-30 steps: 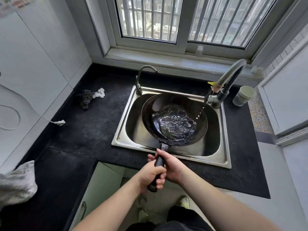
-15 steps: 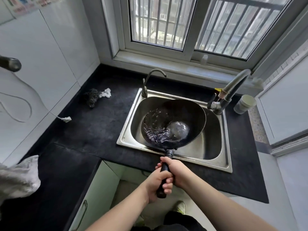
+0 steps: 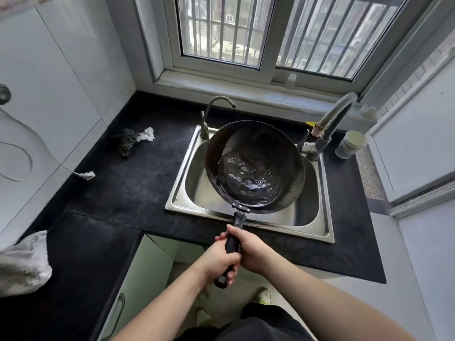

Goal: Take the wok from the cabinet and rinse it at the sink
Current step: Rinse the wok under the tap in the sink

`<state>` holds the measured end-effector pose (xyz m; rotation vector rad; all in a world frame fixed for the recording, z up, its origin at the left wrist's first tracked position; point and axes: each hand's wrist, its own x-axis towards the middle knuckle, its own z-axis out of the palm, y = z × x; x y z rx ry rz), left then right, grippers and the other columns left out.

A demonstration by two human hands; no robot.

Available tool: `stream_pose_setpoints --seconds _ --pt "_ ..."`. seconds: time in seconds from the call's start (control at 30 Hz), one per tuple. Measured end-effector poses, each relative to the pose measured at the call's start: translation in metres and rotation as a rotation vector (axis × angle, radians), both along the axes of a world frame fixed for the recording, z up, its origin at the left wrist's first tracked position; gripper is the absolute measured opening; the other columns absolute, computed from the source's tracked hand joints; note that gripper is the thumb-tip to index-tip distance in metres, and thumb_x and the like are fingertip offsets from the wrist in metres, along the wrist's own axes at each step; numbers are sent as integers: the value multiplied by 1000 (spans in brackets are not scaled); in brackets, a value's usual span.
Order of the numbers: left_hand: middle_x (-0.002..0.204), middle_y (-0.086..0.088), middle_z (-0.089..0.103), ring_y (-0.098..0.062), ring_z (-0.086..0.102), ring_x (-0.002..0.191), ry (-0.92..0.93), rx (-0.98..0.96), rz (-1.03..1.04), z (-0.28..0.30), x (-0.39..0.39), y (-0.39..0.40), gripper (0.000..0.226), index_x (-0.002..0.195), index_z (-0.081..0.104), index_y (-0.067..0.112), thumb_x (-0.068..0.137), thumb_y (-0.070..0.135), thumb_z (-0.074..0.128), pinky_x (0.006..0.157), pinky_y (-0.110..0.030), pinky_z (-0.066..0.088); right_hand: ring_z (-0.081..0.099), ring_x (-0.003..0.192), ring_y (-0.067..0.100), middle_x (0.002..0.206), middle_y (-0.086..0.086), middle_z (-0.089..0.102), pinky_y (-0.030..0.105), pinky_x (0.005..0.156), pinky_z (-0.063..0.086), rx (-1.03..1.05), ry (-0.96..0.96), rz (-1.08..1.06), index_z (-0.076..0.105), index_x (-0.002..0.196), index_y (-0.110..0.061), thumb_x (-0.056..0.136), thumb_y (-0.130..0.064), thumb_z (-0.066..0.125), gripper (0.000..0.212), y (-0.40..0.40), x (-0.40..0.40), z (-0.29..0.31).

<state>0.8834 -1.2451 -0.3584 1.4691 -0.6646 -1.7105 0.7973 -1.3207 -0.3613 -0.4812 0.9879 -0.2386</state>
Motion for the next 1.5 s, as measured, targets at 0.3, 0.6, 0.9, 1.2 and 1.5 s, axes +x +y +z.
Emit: stream_pose_setpoints --seconds 0.3,0.6,0.9,1.2,1.5 --pt "54 -8 48 -17 44 35 -173 95 -26 22 1 -28 7 75 44 6 81 1 44 43 -24 41 70 61 17 76 6 73 27 62 55 141 -11 -84 66 72 -10 95 -35 51 37 -9 8 18" --pt "53 -2 39 -5 33 31 284 198 199 32 -7 -35 21 77 42 13 93 0 39 31 -12 29 32 24 9 32 -3 38 11 33 26 62 200 101 61 78 -12 96 -38 47 35 -19 6 30" --pt "53 -3 42 -9 38 35 371 115 178 7 -31 -9 13 87 44 12 82 0 44 36 -17 36 45 26 6 66 8 60 16 27 30 -251 324 174 59 77 -4 99 -23 48 32 -8 -17 16" --pt "48 -6 46 -19 45 31 -93 -57 42 -4 -25 -9 25 101 45 8 81 -6 42 36 -25 43 66 71 16 85 14 67 25 69 55 -207 93 140 61 77 -4 97 -16 52 25 -13 -16 -1" --pt "42 -4 47 -18 45 28 -254 -34 -5 12 -13 -33 11 87 45 3 83 -7 42 33 -22 40 68 67 18 78 8 72 28 67 55 -62 81 93 60 74 -9 97 -25 49 30 -29 -1 16"
